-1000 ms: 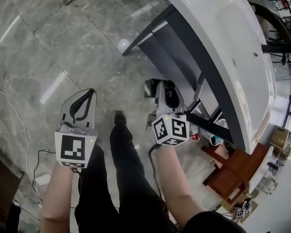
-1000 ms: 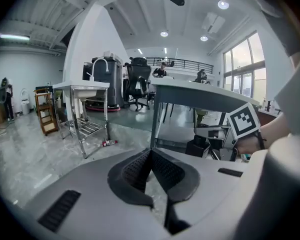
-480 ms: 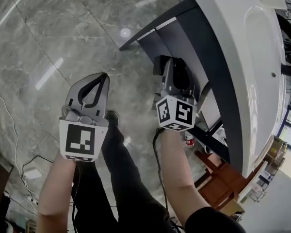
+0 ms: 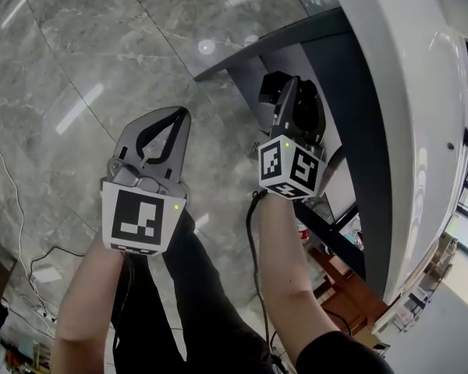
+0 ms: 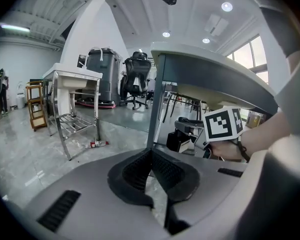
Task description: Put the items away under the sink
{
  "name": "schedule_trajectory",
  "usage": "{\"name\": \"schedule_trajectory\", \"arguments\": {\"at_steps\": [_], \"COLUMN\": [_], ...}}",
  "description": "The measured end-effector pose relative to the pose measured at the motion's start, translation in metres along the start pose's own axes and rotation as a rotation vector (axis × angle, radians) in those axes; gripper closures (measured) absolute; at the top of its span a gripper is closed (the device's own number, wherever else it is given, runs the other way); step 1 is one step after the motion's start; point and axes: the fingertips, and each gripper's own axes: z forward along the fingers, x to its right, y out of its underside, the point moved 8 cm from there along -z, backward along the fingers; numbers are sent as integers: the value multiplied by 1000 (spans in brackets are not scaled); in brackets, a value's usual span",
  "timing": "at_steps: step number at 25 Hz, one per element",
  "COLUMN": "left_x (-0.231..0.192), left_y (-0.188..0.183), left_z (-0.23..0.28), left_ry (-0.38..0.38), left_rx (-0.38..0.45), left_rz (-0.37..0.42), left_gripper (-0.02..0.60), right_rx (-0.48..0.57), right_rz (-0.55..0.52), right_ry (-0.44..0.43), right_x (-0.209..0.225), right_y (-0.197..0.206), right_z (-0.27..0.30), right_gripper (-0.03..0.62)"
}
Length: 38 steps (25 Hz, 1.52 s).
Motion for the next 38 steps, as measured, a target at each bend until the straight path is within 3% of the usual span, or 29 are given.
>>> {"name": "schedule_trajectory", "arguments": {"at_steps": [16,20,23,31,38], "left_x": [-4,-3,-2,-1,5], "left_y": [-10,-9,-8,-8,-5], "left_z": [30,30,28,2,-53], "left_ry": [10,27,36,29,55], "left_rx": [11,16,6,-2,-23], "left_rz": [27,23,21,24,23], "left_gripper": [572,572,572,572,572], "right_rx": [71,40,22,-83,-138], "right_rz": [40,17,-20,-5,50], "right_ry": [157,113,63,108,101], "right_x": [39,38,35,25,-16], "right_y": [-8,-5,-5,14,8], "right_z": [47,49,48,8,-56], "right_gripper": [500,499,423,385,387]}}
